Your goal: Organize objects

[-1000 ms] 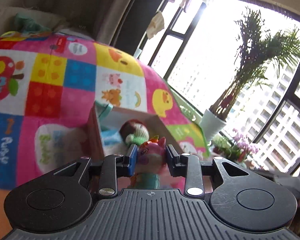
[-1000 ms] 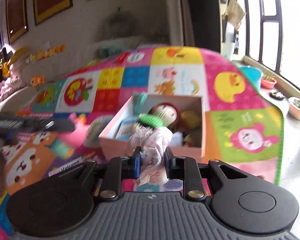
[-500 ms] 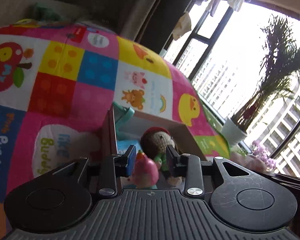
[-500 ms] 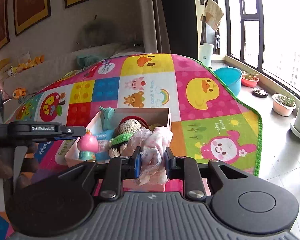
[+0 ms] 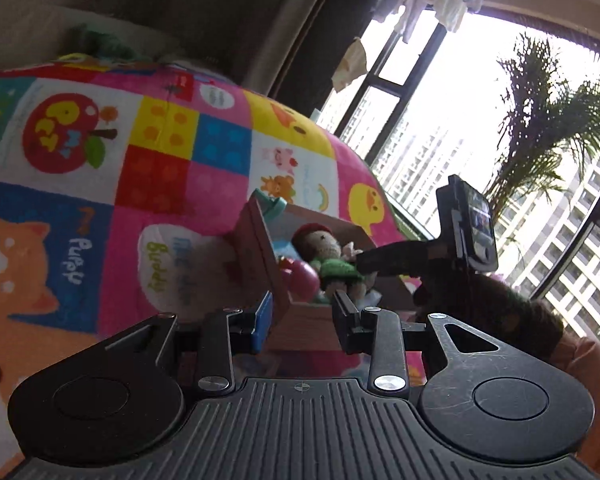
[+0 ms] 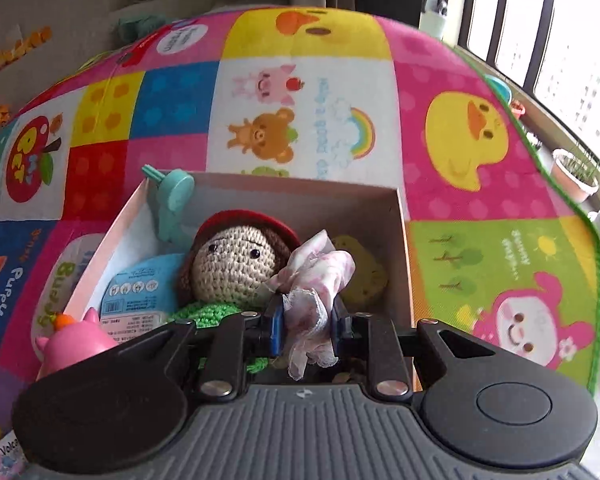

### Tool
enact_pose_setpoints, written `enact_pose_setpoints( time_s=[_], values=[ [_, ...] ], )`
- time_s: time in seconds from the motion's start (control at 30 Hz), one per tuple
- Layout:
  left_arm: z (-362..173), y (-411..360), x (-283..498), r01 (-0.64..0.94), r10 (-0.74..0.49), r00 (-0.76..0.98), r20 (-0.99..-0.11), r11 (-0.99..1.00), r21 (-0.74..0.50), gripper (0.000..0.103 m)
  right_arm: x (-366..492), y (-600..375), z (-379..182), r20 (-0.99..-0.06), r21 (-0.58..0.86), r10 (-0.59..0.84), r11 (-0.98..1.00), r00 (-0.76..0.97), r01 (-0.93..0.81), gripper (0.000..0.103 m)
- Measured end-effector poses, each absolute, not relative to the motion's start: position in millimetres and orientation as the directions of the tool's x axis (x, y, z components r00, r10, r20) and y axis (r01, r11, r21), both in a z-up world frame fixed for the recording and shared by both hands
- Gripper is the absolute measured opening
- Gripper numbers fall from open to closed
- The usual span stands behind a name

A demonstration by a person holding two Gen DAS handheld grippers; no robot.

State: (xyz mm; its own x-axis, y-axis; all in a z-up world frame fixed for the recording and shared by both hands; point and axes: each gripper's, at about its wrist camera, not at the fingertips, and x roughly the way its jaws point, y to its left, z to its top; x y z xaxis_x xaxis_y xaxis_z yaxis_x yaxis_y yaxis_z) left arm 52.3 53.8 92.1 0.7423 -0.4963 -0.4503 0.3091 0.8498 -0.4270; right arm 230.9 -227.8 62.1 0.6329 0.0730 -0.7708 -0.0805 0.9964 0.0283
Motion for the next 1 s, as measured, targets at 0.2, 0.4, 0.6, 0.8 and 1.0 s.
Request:
enact_pose_setpoints(
  time_s=[0.2, 0.4, 0.6, 0.8, 1.0],
  values=[
    [73.4, 63.0, 31.9, 0.319, -0.437, 0.715, -0.546, 0.898, -0.302, 0.036, 201.8, -247.2, 71.4, -0.774, 0.092, 0.117, 0.993, 0.623, -0.073, 0.055],
    [60.6, 69.9, 25.1, 0.324, -0.401, 0.707, -0.582, 0.916, -0.237, 0.036, 115.8, -266.9, 107.0, -0.664, 0.134, 0.156, 0.987, 0.731, -0.089, 0.081],
    [59.7, 46.5, 21.3, 0.418, -0.382, 0.681, -0.624, 0.903, -0.098, 0.036, 52.1, -257.7, 100.4, -0.611, 0.066, 0.142, 0.989, 0.778, -0.129, 0.091],
    [43.6, 15.2, 47.4, 0.447, -0.277, 0.669, -0.689, 0.891, 0.076, 0.038, 35.6, -239.2, 51.6, -0.677, 0.122, 0.193, 0.981, 0.711, -0.15, 0.091],
    [37.7, 16.6, 81.6, 0.447, -0.344, 0.631, -0.696, 0.894, -0.037, 0.046, 24.9, -232.8, 29.9, -0.697, 0.175, 0.236, 0.972, 0.677, -0.159, 0.098]
  ],
)
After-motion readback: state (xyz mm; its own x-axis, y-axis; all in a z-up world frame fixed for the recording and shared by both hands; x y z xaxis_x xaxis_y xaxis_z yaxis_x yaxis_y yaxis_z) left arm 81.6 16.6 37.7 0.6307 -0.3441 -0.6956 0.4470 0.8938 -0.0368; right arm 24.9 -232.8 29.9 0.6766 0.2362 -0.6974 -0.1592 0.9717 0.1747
